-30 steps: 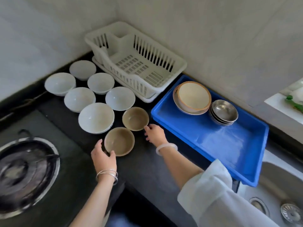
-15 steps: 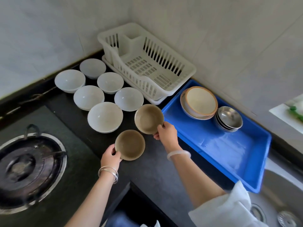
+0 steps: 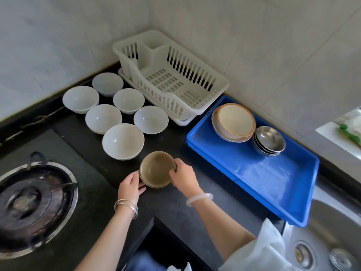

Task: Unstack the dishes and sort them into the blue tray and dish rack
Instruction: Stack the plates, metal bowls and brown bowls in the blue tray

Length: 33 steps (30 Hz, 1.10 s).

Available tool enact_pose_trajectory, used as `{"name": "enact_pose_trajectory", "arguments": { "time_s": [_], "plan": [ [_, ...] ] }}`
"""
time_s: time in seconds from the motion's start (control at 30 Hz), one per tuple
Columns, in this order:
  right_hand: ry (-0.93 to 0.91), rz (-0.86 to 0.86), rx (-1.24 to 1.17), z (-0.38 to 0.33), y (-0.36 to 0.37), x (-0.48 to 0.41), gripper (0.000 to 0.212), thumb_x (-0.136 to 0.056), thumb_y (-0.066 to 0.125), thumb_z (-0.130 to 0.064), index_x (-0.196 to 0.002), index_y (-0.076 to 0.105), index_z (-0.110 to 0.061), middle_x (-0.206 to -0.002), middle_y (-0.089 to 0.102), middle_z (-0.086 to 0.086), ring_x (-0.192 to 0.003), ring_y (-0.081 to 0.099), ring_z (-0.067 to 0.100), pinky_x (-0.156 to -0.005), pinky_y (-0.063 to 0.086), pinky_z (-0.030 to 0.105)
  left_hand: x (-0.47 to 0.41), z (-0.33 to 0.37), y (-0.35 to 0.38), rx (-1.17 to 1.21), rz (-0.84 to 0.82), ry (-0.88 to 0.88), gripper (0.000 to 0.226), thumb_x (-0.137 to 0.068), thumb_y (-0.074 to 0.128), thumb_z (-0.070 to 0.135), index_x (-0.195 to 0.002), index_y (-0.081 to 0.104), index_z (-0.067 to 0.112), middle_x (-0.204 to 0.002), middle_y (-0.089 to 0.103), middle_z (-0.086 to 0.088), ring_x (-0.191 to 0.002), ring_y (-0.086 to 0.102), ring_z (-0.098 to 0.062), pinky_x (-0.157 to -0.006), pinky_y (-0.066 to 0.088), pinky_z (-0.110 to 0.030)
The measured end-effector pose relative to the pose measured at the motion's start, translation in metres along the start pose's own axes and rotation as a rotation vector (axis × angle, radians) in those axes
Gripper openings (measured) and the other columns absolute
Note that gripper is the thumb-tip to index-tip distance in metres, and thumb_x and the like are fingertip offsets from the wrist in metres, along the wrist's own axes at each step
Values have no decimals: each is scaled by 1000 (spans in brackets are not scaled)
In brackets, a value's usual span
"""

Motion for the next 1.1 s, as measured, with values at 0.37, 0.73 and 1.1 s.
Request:
{"name": "enact_pose_trajectory", "arguments": {
  "time_s": [0.37, 0.73, 1.1],
  "plan": [
    [239, -188, -328, 39, 27, -2, 11, -99, 43, -28, -103, 53, -26, -90, 59, -5, -73, 67, 11, -69, 61, 26, 9, 23, 13, -190, -25, 113, 29, -90, 51, 2, -116, 59, 11, -118, 61, -14, -106, 58, -28, -79, 54, -36],
    [50, 167, -874, 58, -105, 23, 20, -99, 43, -22, -115, 56, -21, -109, 59, -2, -86, 67, 12, -65, 58, 23, 59, 79, 146, -84, -343, 259, 21, -87, 57, 6, -89, 63, 26, -100, 65, -2, -94, 63, -13, -62, 57, -20],
    [187, 531, -1230, 205, -217, 65, 25, -100, 37, -16, -111, 57, -7, -123, 57, 17, -84, 71, 27, -67, 60, 23, 118, 17, 351, -317, -701, 78, 27, -88, 52, -2, -115, 57, -3, -102, 60, -11, -94, 58, -21, -81, 50, -28]
  ]
}}
Point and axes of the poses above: each hand's wrist, its own x-axis away from the middle knuckle, its own y-axis out of the palm, z = x × y, the point moved 10 cm from there along -x, towards the middle knuckle
